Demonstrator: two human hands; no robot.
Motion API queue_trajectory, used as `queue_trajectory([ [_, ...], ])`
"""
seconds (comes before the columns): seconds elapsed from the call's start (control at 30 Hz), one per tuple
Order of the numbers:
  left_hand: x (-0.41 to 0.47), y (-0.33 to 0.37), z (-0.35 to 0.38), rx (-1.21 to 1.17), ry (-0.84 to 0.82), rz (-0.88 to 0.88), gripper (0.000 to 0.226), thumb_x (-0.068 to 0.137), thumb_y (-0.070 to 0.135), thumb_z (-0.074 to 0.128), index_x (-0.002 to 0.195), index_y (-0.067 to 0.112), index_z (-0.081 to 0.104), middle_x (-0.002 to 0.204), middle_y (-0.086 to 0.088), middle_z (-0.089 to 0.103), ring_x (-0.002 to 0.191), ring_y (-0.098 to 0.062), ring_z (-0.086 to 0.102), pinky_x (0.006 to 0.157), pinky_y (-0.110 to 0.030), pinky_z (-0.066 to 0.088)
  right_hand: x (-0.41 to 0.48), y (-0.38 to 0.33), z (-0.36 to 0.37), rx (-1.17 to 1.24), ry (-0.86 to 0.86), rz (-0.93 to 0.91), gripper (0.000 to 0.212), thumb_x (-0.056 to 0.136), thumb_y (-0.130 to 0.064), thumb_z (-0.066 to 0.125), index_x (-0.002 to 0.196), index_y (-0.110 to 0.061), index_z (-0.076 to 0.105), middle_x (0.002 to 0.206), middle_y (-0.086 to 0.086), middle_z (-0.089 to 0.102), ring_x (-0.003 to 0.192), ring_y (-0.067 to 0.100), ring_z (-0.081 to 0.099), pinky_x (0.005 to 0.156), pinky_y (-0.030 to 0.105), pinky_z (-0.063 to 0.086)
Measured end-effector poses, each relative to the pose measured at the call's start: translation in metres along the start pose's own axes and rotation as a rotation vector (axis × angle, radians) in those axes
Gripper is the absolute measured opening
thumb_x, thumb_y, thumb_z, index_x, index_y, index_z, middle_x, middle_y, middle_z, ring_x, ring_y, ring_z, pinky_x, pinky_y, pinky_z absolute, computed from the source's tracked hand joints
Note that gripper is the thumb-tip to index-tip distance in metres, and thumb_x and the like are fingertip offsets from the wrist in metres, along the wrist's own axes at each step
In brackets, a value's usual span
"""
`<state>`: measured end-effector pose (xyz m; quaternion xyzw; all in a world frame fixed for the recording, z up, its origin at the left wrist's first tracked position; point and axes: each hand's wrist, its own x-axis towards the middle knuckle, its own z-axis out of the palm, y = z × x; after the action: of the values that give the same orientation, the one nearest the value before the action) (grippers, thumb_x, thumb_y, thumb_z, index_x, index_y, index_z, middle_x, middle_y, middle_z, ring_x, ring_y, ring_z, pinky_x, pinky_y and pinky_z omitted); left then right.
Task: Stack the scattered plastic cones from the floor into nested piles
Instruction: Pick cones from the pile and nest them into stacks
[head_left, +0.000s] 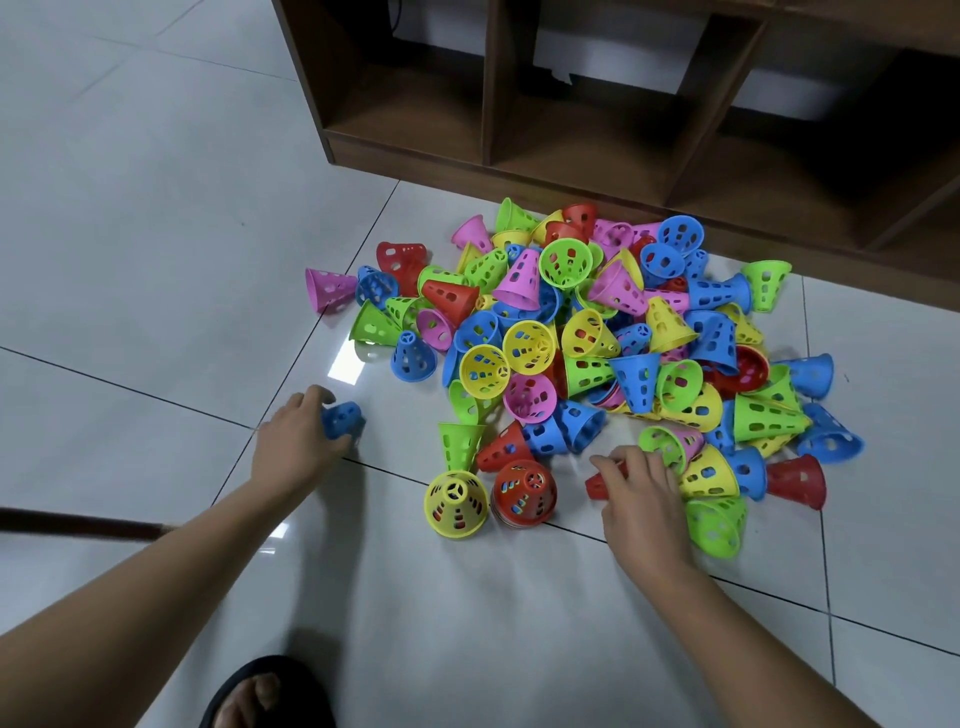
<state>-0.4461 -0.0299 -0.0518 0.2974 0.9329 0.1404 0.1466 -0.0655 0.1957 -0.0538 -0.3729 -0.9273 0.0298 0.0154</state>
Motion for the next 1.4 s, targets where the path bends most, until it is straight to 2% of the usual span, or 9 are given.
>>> queue_trajectory([
  [0.27, -0.044, 0.044, -0.025, -0.311, 0.114, 0.082, 0.036, 0.085, 0.044, 0.074, 0.118, 0.039, 0.061, 0.108, 0.021, 0.068, 0.104, -0.017, 0.060, 0.093, -0.048, 0.048, -0.007, -0.021, -0.030, 0.238, 0.133, 0.164, 0.045, 0.092, -0.038, 0.076, 0.130, -0.017, 0.063, 0.119, 0.004, 0.049, 0.106, 0.028, 0.053, 0.088, 0.046, 0.054],
  [0.43, -0.087, 0.091, -0.051, -0.717, 0.150, 0.092, 0.049, 0.095, 0.032, 0.080, 0.135, 0.037, 0.051, 0.122, 0.021, 0.066, 0.107, 0.002, 0.066, 0.086, -0.025, 0.050, -0.010, -0.046, -0.069, 0.749, 0.203, 0.351, 0.040, 0.104, -0.053, 0.052, 0.131, -0.023, 0.054, 0.122, -0.005, 0.049, 0.103, 0.017, 0.059, 0.084, 0.040, 0.054],
  [0.57, -0.117, 0.114, -0.056, -0.866, 0.109, 0.202, 0.058, 0.095, 0.038, 0.075, 0.143, 0.037, 0.043, 0.128, 0.020, 0.062, 0.115, -0.010, 0.066, 0.091, -0.023, 0.052, -0.018, -0.074, -0.099, 0.966, 0.214, 0.327, 0.043, 0.105, -0.057, 0.048, 0.135, -0.026, 0.048, 0.122, -0.006, 0.062, 0.107, -0.005, 0.059, 0.085, 0.008, 0.046],
  [0.63, -0.128, 0.122, -0.053, -0.892, 0.086, 0.255, 0.060, 0.093, 0.036, 0.075, 0.144, 0.035, 0.043, 0.130, 0.013, 0.063, 0.117, -0.019, 0.068, 0.095, -0.031, 0.055, -0.020, -0.085, -0.105, 1.019, 0.207, 0.287, 0.045, 0.103, -0.060, 0.047, 0.135, -0.028, 0.048, 0.120, -0.006, 0.067, 0.108, -0.001, 0.064, 0.089, 0.017, 0.050],
  [0.77, -0.144, 0.124, -0.039, -0.781, 0.045, 0.359, 0.062, 0.091, 0.036, 0.079, 0.144, 0.036, 0.046, 0.133, 0.017, 0.061, 0.122, -0.014, 0.065, 0.102, -0.021, 0.050, -0.025, -0.098, -0.102, 0.989, 0.151, 0.212, 0.050, 0.102, -0.065, 0.045, 0.138, -0.031, 0.045, 0.123, -0.005, 0.067, 0.111, 0.014, 0.067, 0.094, 0.036, 0.055],
  [1.07, -0.131, 0.098, -0.014, -0.453, -0.094, 0.551, 0.045, 0.093, 0.045, 0.077, 0.132, 0.037, 0.056, 0.130, 0.025, 0.053, 0.118, -0.001, 0.061, 0.093, -0.030, 0.056, -0.033, -0.087, -0.057, 0.700, -0.079, 0.086, 0.052, 0.103, -0.062, 0.053, 0.149, -0.041, 0.041, 0.151, -0.020, 0.048, 0.139, 0.011, 0.043, 0.114, 0.033, 0.041],
  [1.13, -0.124, 0.100, -0.020, -0.474, -0.101, 0.552, 0.055, 0.091, 0.056, 0.077, 0.136, 0.035, 0.055, 0.133, 0.023, 0.054, 0.123, -0.003, 0.061, 0.099, -0.024, 0.051, -0.031, -0.082, -0.062, 0.729, -0.055, 0.086, 0.053, 0.103, -0.066, 0.048, 0.149, -0.040, 0.043, 0.149, -0.020, 0.048, 0.140, 0.007, 0.043, 0.114, 0.029, 0.039],
  [1.27, -0.092, 0.111, -0.035, -0.512, -0.022, 0.526, 0.046, 0.100, 0.058, 0.061, 0.134, 0.029, 0.059, 0.129, 0.016, 0.059, 0.124, -0.008, 0.061, 0.100, -0.036, 0.053, -0.007, -0.066, -0.069, 0.710, 0.094, 0.146, 0.043, 0.108, -0.055, 0.049, 0.139, -0.026, 0.055, 0.139, -0.012, 0.054, 0.134, 0.011, 0.050, 0.110, 0.034, 0.045],
  [1.4, -0.055, 0.128, -0.040, -0.471, 0.015, 0.511, 0.051, 0.096, 0.048, 0.075, 0.138, 0.027, 0.055, 0.130, 0.014, 0.059, 0.120, -0.004, 0.062, 0.097, -0.035, 0.055, 0.029, -0.039, -0.071, 0.638, 0.235, 0.265, 0.033, 0.105, -0.036, 0.061, 0.134, -0.020, 0.059, 0.131, -0.006, 0.054, 0.127, 0.016, 0.052, 0.105, 0.039, 0.047],
])
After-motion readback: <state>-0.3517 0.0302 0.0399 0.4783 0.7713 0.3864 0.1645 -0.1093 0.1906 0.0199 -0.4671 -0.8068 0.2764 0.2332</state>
